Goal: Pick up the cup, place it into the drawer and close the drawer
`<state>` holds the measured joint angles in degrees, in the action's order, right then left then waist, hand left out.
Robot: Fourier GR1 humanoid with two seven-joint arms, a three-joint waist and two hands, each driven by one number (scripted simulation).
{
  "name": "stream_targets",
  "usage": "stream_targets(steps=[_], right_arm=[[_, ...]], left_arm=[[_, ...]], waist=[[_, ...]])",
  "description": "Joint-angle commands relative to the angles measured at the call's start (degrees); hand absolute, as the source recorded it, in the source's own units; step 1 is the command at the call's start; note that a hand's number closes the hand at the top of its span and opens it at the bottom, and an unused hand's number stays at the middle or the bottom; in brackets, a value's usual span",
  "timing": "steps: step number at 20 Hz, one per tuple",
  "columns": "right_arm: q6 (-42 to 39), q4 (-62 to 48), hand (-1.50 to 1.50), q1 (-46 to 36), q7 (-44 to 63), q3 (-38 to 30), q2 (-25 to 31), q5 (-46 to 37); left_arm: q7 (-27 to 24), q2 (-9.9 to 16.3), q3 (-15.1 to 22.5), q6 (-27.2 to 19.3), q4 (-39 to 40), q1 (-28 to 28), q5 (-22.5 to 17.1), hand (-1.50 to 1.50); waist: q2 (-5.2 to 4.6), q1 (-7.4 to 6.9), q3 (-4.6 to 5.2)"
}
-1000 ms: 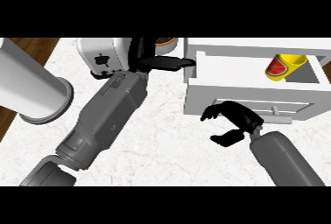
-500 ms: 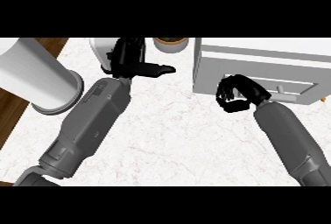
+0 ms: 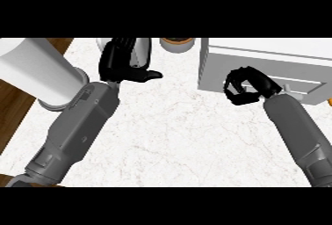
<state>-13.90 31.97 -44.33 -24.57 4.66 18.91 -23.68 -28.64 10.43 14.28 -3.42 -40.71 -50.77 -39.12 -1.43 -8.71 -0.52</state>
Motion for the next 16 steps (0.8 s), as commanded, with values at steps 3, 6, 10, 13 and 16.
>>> stream_targets(steps=[3,6,10,13,16], right_arm=[[2.79,-3.1,1.5,-9.71,4.54,-5.94,6.06,1.81],[0.21,-2.22,1.5,-9.34,3.52,-6.23,7.72,2.76],[-1.73,-0.67,1.5,-9.53,4.47,-7.07,8.54,4.32],[-3.87,0.2,1.5,-9.44,4.93,-7.35,9.45,5.26],[-3.87,0.74,1.5,-8.31,4.8,-7.39,9.21,5.62]], left_arm=[[0.42,0.93,0.45,2.16,-1.87,2.66,-0.33,-1.5],[0.73,1.43,0.46,2.66,-2.23,1.77,-0.2,-1.5],[1.24,1.49,0.42,3.32,-3.11,1.76,-0.59,-1.5],[1.01,1.48,0.11,4.05,-3.24,2.62,-1.1,-1.5],[0.9,1.63,0.72,4.46,-3.36,3.68,-0.64,-1.5]], waist=[[-0.86,-2.97,0.29],[-1.4,-2.84,0.25],[-1.29,-3.73,0.3],[-1.52,-3.95,0.4],[-1.64,-3.92,0.32]])
